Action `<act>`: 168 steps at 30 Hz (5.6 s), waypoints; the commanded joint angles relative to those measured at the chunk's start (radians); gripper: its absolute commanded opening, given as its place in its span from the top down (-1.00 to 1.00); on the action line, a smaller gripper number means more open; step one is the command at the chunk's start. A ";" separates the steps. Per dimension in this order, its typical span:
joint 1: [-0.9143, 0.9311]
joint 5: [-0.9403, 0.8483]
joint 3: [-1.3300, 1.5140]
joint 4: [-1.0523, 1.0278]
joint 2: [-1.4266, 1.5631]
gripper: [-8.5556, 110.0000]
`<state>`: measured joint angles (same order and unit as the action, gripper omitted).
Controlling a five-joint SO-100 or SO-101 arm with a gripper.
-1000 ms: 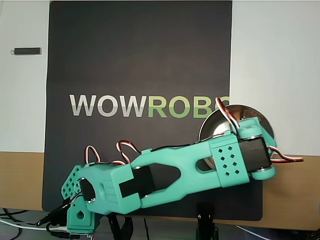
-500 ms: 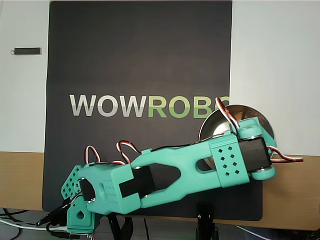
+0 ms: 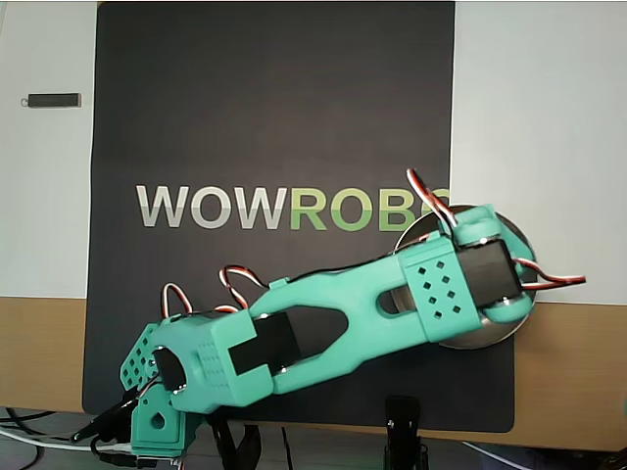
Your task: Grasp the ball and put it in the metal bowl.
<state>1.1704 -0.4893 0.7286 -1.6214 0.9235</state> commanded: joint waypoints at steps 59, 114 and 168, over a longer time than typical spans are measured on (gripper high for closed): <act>-1.158 0.561 1.331 0.650 0.989 0.86; -1.132 0.549 2.398 0.790 2.493 0.85; -1.132 0.549 2.398 0.795 2.488 0.85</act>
<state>0.0399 0.0660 3.0940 -0.8283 3.3533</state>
